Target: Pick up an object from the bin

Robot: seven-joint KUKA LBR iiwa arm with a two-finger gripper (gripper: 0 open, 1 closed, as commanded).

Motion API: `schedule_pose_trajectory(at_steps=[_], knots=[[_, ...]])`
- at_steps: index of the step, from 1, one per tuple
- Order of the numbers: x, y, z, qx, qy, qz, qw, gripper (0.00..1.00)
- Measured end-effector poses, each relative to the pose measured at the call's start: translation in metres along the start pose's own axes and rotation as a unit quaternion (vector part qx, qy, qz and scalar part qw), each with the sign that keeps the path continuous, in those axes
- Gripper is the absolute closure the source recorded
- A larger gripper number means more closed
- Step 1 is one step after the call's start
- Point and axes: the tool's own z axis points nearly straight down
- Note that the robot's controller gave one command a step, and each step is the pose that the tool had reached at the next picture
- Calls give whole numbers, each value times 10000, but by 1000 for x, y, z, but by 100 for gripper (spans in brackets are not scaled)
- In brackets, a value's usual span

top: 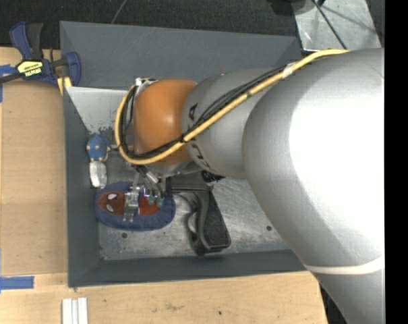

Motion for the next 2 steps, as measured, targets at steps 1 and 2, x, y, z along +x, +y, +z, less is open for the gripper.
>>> schedule_pose_trajectory(at_steps=[1,2], knots=[[24,8,0,9,-18,1052,9945,0],[11,-14,1,-73,49,1603,9870,0]])
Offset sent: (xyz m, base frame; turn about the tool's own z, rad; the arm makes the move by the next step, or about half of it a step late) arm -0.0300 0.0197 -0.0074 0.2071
